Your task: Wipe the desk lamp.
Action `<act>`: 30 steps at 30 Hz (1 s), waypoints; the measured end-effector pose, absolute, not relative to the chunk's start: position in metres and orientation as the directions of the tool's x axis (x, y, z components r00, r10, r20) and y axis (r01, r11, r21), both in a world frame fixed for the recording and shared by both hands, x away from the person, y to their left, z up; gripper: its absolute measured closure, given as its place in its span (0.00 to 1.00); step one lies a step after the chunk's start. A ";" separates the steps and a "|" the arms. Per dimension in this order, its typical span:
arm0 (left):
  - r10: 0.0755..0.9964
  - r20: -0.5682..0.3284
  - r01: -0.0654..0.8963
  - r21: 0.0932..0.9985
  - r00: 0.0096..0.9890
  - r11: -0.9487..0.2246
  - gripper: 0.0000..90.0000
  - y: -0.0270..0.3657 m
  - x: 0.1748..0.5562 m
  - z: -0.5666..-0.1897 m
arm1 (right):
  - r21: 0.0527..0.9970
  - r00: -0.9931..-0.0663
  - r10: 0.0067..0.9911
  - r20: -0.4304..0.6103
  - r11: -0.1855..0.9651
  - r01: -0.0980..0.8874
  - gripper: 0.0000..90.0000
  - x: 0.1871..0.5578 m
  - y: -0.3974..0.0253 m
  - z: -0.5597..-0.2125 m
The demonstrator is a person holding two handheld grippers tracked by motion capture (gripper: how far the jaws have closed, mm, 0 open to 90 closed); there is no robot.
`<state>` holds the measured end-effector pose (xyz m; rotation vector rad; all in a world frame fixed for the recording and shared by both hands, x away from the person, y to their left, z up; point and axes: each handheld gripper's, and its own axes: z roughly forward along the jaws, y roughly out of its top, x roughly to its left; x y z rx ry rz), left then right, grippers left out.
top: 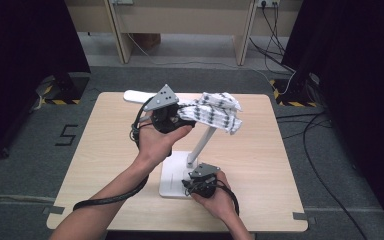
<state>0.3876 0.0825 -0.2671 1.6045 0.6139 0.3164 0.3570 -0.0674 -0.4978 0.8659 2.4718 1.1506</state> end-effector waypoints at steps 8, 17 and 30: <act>0.547 -0.151 0.206 0.978 0.824 -0.041 0.92 0.074 0.387 -0.270 | 0.766 -0.781 0.625 -0.002 0.503 0.400 0.68 0.357 -0.067 -0.498; 0.537 -0.150 0.209 0.976 0.830 -0.052 0.92 0.068 0.385 -0.274 | 0.767 -0.782 0.624 -0.004 0.503 0.398 0.68 0.357 -0.067 -0.498; 0.523 -0.148 0.214 0.974 0.839 -0.068 0.92 0.061 0.381 -0.279 | 0.767 -0.783 0.622 -0.004 0.505 0.397 0.68 0.357 -0.067 -0.498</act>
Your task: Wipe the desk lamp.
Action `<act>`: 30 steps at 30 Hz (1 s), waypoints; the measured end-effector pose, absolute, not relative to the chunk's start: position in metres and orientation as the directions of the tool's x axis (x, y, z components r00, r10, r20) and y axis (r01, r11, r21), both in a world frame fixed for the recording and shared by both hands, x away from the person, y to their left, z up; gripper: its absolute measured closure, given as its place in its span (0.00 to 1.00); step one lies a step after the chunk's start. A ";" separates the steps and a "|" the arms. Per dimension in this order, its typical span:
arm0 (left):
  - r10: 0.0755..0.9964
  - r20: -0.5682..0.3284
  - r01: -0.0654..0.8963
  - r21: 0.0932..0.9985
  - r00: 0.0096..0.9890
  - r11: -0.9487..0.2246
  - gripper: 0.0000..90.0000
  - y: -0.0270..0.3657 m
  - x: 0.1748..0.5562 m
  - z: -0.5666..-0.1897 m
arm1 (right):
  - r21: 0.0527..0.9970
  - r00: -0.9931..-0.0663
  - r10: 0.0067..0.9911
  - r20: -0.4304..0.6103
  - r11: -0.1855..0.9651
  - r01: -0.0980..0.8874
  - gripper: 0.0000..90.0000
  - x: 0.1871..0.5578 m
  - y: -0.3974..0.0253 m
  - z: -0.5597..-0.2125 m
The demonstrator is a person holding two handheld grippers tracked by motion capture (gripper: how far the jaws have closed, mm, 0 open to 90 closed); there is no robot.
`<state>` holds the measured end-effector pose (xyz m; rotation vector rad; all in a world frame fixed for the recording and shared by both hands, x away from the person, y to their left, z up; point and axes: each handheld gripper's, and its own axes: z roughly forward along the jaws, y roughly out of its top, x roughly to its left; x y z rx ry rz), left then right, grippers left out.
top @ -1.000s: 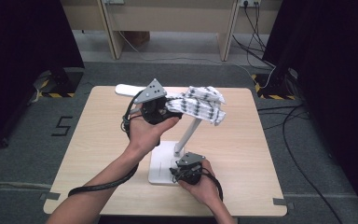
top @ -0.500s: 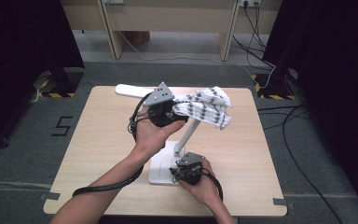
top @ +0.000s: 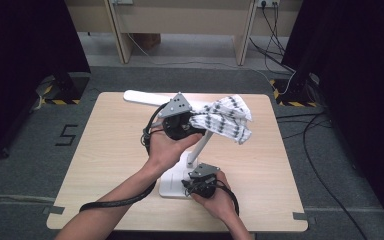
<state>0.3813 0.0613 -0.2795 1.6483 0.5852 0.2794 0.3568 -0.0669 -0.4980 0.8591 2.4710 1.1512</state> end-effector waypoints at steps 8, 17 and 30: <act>0.511 -0.148 0.222 0.971 0.846 -0.087 0.92 0.057 0.377 -0.286 | 0.767 -0.784 0.621 -0.004 0.505 0.396 0.68 0.357 -0.067 -0.498; 0.502 -0.150 0.233 0.967 0.852 -0.106 0.92 0.054 0.374 -0.294 | 0.768 -0.784 0.621 -0.005 0.505 0.394 0.67 0.357 -0.067 -0.498; 0.491 -0.146 0.232 0.965 0.859 -0.119 0.92 0.053 0.367 -0.299 | 0.767 -0.785 0.619 -0.004 0.505 0.395 0.67 0.357 -0.066 -0.498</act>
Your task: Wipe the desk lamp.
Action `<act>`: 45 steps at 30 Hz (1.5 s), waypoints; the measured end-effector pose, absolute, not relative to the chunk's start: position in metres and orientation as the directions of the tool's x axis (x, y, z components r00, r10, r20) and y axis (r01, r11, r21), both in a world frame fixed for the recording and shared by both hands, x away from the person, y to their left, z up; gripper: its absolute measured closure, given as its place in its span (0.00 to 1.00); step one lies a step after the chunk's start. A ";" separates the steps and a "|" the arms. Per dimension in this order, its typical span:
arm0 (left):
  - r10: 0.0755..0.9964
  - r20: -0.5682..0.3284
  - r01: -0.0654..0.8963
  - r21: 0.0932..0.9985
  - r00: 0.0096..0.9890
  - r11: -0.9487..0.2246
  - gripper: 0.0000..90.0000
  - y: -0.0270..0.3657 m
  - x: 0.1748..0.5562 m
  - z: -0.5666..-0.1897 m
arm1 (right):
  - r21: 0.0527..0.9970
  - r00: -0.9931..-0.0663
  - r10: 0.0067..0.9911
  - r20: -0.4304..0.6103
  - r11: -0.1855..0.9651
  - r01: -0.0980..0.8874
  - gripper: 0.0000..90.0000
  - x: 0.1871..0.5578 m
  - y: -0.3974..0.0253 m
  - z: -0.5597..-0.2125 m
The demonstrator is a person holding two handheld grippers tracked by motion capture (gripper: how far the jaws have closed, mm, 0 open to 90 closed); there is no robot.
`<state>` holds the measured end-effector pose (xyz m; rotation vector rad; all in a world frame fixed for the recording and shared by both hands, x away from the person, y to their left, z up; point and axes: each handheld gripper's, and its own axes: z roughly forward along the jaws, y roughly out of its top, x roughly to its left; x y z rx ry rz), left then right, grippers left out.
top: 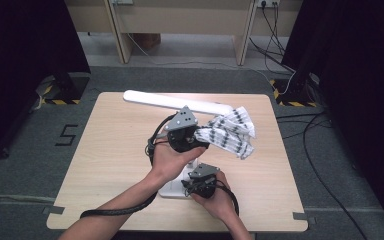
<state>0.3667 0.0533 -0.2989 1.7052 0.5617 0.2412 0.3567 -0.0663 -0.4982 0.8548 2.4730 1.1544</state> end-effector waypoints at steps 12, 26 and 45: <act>0.484 -0.147 0.232 0.965 0.863 -0.122 0.92 0.058 0.360 -0.301 | 0.767 -0.787 0.617 -0.007 0.508 0.392 0.67 0.357 -0.066 -0.498; 0.499 -0.154 0.240 0.964 0.853 -0.113 0.92 0.081 0.353 -0.307 | 0.772 -0.788 0.616 -0.012 0.507 0.384 0.67 0.357 -0.065 -0.499; 0.530 -0.147 0.234 0.967 0.835 -0.099 0.92 0.103 0.348 -0.310 | 0.770 -0.787 0.617 -0.008 0.506 0.388 0.68 0.357 -0.064 -0.499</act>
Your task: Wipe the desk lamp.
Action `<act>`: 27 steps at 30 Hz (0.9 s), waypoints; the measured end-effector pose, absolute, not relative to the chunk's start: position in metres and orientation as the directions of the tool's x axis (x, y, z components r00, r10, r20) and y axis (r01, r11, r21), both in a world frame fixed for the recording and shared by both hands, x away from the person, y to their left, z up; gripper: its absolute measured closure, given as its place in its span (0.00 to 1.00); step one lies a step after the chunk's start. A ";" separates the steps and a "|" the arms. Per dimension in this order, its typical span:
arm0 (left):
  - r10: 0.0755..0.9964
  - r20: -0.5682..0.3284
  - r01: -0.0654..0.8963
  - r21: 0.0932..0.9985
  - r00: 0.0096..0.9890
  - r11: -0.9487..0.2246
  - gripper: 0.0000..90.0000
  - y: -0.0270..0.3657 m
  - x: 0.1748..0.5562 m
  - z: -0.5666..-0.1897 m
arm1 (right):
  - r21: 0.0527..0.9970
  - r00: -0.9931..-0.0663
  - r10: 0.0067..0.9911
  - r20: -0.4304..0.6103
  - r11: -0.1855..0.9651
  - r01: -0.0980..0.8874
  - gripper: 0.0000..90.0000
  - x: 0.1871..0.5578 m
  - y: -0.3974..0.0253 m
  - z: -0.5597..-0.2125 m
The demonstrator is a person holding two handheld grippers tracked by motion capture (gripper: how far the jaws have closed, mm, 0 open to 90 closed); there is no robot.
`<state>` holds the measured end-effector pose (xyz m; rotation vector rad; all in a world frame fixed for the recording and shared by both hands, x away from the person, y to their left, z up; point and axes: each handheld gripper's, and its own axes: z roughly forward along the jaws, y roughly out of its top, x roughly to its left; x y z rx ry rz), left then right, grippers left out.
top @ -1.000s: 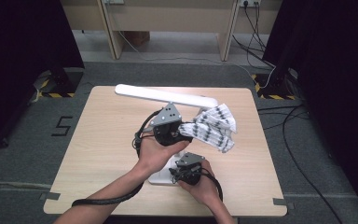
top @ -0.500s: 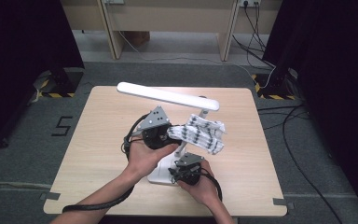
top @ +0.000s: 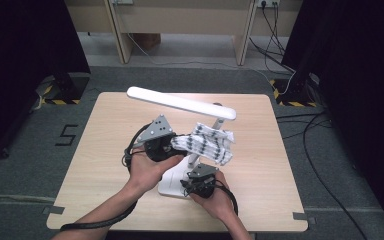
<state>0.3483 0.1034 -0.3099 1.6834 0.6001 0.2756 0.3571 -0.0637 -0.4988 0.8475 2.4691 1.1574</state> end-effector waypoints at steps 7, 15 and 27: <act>0.544 -0.150 0.235 0.968 0.826 -0.091 0.92 0.116 0.345 -0.311 | 0.771 -0.788 0.616 -0.010 0.507 0.387 0.68 0.357 -0.064 -0.499; 0.570 -0.147 0.237 0.968 0.808 -0.086 0.92 0.134 0.344 -0.313 | 0.772 -0.788 0.616 -0.008 0.505 0.387 0.68 0.357 -0.063 -0.499; 0.622 -0.157 0.261 0.962 0.767 -0.079 0.92 0.161 0.348 -0.323 | 0.770 -0.787 0.617 -0.006 0.505 0.390 0.68 0.357 -0.063 -0.499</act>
